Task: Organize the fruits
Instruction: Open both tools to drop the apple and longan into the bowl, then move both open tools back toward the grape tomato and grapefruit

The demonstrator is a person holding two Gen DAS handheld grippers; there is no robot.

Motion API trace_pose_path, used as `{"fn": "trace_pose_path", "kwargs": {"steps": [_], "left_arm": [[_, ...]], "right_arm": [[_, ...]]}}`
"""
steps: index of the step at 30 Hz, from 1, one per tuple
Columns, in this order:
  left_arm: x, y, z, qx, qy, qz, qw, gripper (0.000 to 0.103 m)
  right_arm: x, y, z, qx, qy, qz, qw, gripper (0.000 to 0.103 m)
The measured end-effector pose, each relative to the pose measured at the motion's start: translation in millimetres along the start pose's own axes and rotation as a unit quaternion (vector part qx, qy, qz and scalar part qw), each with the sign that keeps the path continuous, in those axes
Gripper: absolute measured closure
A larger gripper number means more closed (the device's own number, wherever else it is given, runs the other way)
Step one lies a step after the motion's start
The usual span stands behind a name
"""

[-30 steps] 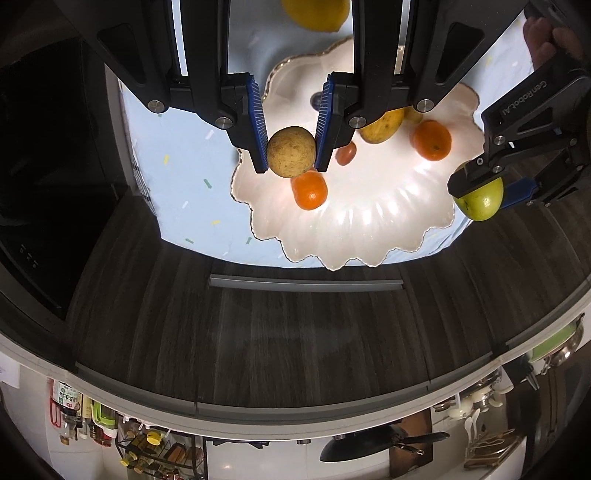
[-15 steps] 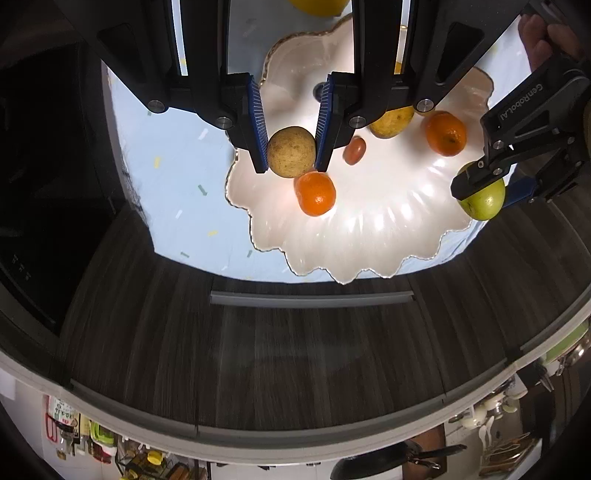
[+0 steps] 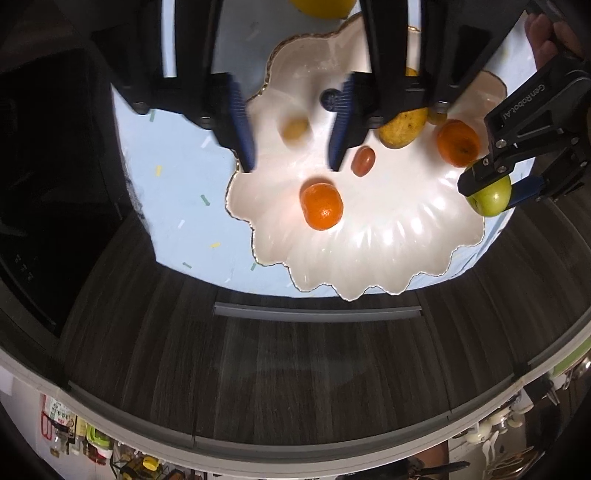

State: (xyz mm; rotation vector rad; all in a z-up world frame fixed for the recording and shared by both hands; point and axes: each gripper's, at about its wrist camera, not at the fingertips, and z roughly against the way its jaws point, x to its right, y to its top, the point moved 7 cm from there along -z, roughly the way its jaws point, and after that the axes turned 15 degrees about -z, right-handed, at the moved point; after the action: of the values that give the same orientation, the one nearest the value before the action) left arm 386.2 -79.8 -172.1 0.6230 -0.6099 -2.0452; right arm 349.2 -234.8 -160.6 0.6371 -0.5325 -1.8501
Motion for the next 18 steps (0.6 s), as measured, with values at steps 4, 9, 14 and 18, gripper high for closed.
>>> {"fn": "trace_pose_path", "kwargs": {"steps": [4,9,14,18], "left_arm": [[-3,6,11,0.019,0.017,-0.004,0.9997,0.024],[-6,10,22,0.029,0.033,-0.004,0.9990,0.014],[-4,8,32,0.032,0.033,0.002,0.9989,0.012],[1,6,42,0.036,0.033,0.001,0.9988,0.012]], "right_arm": [[1,2,7,0.012,-0.001,-0.003,1.000,0.042],[3,4,13,0.020,-0.004,-0.007,1.000,0.032],[5,5,23,0.028,-0.005,-0.009,1.000,0.028],[8,5,32,0.035,-0.005,-0.011,0.999,0.028]]}}
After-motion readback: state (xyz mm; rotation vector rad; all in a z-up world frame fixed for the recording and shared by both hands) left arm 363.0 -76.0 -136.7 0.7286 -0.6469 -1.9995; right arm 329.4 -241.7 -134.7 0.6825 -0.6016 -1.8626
